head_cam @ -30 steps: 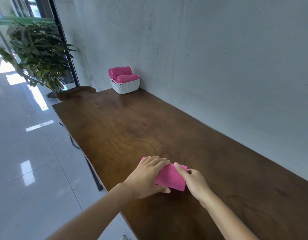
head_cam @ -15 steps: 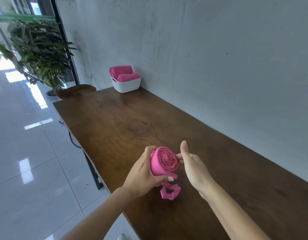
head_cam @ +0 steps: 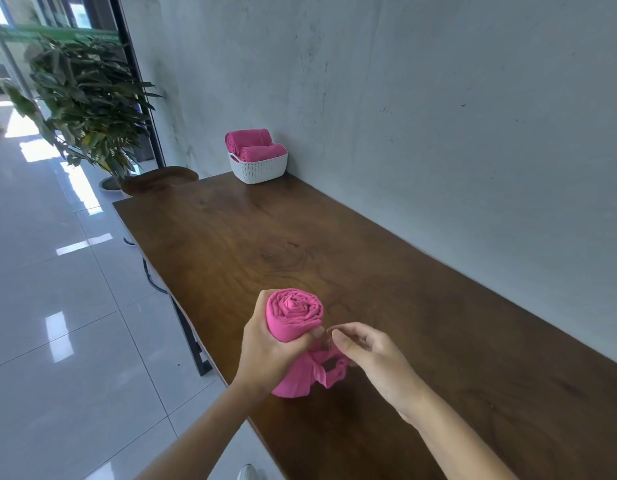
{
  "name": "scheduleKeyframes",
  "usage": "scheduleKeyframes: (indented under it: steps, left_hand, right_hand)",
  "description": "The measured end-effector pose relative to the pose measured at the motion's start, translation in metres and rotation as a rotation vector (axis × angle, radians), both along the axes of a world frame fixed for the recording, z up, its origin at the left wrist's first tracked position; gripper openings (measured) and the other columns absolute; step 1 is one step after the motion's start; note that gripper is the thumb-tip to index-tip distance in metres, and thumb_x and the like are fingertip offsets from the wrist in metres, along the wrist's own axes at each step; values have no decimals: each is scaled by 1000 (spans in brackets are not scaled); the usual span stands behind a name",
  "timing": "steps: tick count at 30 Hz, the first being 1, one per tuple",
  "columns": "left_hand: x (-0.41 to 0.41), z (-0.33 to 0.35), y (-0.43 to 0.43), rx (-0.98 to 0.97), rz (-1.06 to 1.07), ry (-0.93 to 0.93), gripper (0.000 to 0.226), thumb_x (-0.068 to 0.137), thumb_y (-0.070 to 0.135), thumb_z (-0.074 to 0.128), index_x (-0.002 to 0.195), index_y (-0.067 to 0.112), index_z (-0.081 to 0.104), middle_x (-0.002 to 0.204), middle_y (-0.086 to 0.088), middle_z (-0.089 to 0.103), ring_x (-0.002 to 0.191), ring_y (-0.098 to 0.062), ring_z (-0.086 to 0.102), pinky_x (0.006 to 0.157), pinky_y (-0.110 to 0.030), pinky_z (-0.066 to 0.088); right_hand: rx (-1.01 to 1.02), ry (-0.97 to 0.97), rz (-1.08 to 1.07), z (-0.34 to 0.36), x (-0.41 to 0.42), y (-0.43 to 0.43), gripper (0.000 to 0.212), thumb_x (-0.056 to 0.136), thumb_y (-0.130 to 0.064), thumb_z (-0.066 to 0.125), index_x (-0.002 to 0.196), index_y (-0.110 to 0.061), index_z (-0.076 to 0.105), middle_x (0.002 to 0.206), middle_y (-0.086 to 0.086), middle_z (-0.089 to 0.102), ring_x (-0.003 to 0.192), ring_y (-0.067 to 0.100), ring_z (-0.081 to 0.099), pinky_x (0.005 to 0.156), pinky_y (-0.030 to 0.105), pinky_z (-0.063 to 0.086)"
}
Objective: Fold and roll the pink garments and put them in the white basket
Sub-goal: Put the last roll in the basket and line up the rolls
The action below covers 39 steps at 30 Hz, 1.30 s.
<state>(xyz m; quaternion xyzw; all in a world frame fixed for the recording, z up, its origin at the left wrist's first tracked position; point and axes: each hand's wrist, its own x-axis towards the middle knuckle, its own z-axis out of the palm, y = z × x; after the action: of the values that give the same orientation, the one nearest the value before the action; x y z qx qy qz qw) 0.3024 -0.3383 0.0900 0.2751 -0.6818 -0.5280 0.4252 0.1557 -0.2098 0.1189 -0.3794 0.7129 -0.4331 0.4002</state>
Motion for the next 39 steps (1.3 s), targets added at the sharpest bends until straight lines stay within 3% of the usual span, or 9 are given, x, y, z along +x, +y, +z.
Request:
scheduleKeyframes:
  steps: [3,6,12,16,21,26,30,36,39]
  left_hand:
    - [2,6,-2,10,50,11,65,62,50,88,116,29,57,108,14,68,103,-13,69,76,-24,59]
    - [3,7,-5,16,82,22,66,62,52,86,116,30,56,107,16,67,103,-11,68,73,-21,58]
    - [8,6,-11,50,139,28,62,64,56,83,113,27,58,103,11,68,97,-15,69,72,-27,60]
    - [10,3,-14,87,182,21,63,64,60,81,112,27,58,101,12,68,93,-15,70,72,-31,62]
    - [10,3,-10,112,221,-20,66,61,67,78,112,32,56,99,19,66,92,-8,68,67,-23,59]
    - [8,3,-6,140,219,-15,69,60,67,78,112,28,57,99,13,68,91,-8,69,66,-22,58]
    - [6,8,0,122,174,-6,62,67,55,88,112,25,58,99,13,68,90,-12,70,67,-23,58]
    - [10,20,4,117,78,10,59,68,46,91,111,25,58,100,13,70,91,-12,71,69,-23,58]
    - [12,28,4,121,7,-2,58,69,39,88,115,22,56,101,14,70,93,-10,71,73,-21,57]
  right_hand:
    - [56,-70,26,1,5,4,42,87,-57,65,116,-28,69,108,-10,75,106,7,68,100,29,51]
    - [61,-208,36,-1,9,4,29,94,-40,67,111,-18,73,102,0,77,103,16,70,99,35,51]
    - [-163,-961,-243,6,18,7,25,97,-23,60,103,-3,76,100,16,67,96,26,65,98,43,46]
    - [-354,-1157,-413,9,29,6,19,95,-20,62,89,-5,73,96,16,67,90,27,68,95,41,47]
    - [-522,-1280,-606,19,28,3,28,102,-21,52,122,-5,63,114,19,70,104,29,72,98,46,51]
    - [-538,-1314,-544,25,30,-1,33,101,-6,45,130,-2,59,129,22,66,85,20,74,74,32,63]
    - [-570,-1229,-570,21,37,-8,54,76,1,67,130,1,61,128,19,67,102,23,74,62,23,61]
    - [-598,-991,-522,18,40,-15,53,82,-13,68,133,-9,59,132,10,66,119,24,66,98,36,53]
    - [-583,-770,-364,24,44,-17,63,77,-14,73,137,-18,55,135,4,65,125,21,62,105,41,49]
